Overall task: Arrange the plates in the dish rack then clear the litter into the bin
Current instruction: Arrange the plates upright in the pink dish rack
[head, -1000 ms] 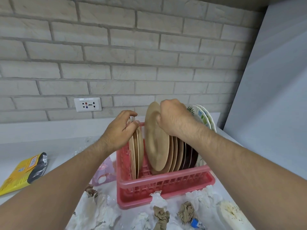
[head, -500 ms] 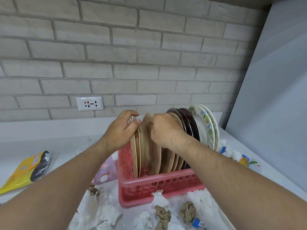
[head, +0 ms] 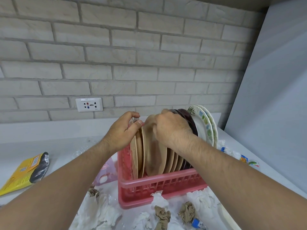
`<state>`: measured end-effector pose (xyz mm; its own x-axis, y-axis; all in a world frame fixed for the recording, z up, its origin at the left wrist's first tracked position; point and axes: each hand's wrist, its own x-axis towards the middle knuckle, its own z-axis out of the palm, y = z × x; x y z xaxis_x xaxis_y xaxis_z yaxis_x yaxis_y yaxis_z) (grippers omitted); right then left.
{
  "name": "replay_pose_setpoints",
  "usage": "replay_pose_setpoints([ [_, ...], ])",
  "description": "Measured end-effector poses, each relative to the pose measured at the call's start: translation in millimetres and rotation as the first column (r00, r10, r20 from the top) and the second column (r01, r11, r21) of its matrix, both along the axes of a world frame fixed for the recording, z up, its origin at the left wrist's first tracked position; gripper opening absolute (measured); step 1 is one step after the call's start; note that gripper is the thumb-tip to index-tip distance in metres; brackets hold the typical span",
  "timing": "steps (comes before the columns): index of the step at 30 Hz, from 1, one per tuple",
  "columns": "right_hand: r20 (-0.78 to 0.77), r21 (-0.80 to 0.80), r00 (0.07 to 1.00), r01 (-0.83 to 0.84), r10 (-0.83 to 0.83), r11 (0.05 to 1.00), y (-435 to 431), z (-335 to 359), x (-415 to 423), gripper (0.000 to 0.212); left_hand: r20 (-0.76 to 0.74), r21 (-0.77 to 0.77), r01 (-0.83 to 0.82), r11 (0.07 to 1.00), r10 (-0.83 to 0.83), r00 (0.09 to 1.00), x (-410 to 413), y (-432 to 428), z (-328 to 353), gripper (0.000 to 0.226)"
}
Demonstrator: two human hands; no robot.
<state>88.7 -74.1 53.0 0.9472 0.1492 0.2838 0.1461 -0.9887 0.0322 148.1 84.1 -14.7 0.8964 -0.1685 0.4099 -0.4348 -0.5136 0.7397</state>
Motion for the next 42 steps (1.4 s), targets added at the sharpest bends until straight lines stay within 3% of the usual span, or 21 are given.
replay_pose_setpoints([
  [3,0.1,0.083,0.994,-0.05,0.042,0.995,5,-1,2,0.027,0.005,0.0,-0.004,1.0,0.004,1.0,0,2,0,0.022],
  [8,-0.11,0.355,0.992,-0.022,0.066,0.934,14,-20,10,0.043,0.017,-0.013,-0.003,1.0,0.004,1.0,-2,4,2,0.02],
  [12,-0.177,0.526,0.974,-0.03,0.143,0.85,14,-25,7,0.048,0.016,-0.046,-0.019,0.999,0.02,1.0,-4,8,2,0.02],
  [19,-0.204,0.439,0.965,-0.063,0.167,0.896,24,-31,5,0.031,0.015,0.008,-0.033,0.999,0.033,0.999,-10,6,9,0.031],
  [23,-0.144,0.381,0.971,-0.121,0.189,0.917,30,-34,5,0.02,0.087,0.125,-0.206,0.97,0.196,0.977,-9,8,12,0.05],
  [29,-0.172,0.428,0.979,-0.024,0.107,0.903,28,-24,-1,0.013,0.011,0.173,-0.332,0.927,0.335,0.942,-8,13,19,0.029],
  [34,-0.09,0.382,0.995,-0.008,0.046,0.924,12,9,-1,0.012,0.051,0.203,-0.418,0.886,0.417,0.908,-8,13,39,0.036],
  [38,-0.087,0.408,0.996,0.002,0.037,0.913,5,22,-4,0.007,0.079,0.227,-0.442,0.868,0.436,0.896,-8,13,52,0.033],
  [42,-0.107,0.314,0.994,0.017,0.018,0.949,9,16,-6,0.006,0.092,0.243,-0.445,0.862,0.437,0.895,-9,11,52,0.033],
])
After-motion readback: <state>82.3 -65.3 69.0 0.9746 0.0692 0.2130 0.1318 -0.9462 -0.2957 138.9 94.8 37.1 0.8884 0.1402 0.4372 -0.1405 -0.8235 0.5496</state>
